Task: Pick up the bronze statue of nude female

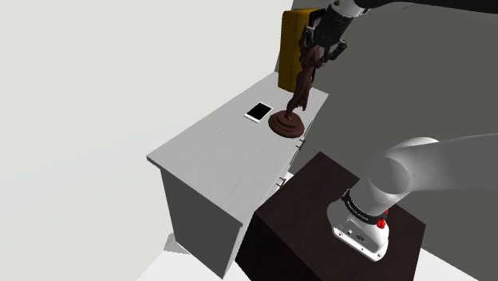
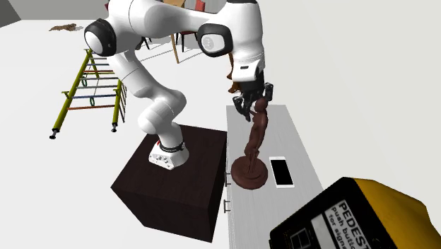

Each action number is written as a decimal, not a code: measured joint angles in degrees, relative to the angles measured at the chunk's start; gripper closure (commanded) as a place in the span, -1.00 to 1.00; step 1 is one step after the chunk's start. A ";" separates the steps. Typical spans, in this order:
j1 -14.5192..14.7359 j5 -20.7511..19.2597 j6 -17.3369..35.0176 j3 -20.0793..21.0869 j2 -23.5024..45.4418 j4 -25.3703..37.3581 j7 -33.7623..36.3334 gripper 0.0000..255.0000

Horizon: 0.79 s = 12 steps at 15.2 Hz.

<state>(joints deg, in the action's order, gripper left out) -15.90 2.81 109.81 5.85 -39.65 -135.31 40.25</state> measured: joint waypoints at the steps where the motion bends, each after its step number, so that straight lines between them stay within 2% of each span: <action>1: 0.01 0.02 0.05 0.01 -0.05 -0.05 0.01 1.00; 9: 0.02 0.04 0.13 0.04 -0.09 -0.08 0.01 1.00; 12: -0.06 -0.06 -1.44 -0.09 0.23 1.54 -0.04 1.00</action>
<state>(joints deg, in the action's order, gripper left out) -15.96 2.75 108.38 5.76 -39.42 -133.78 40.21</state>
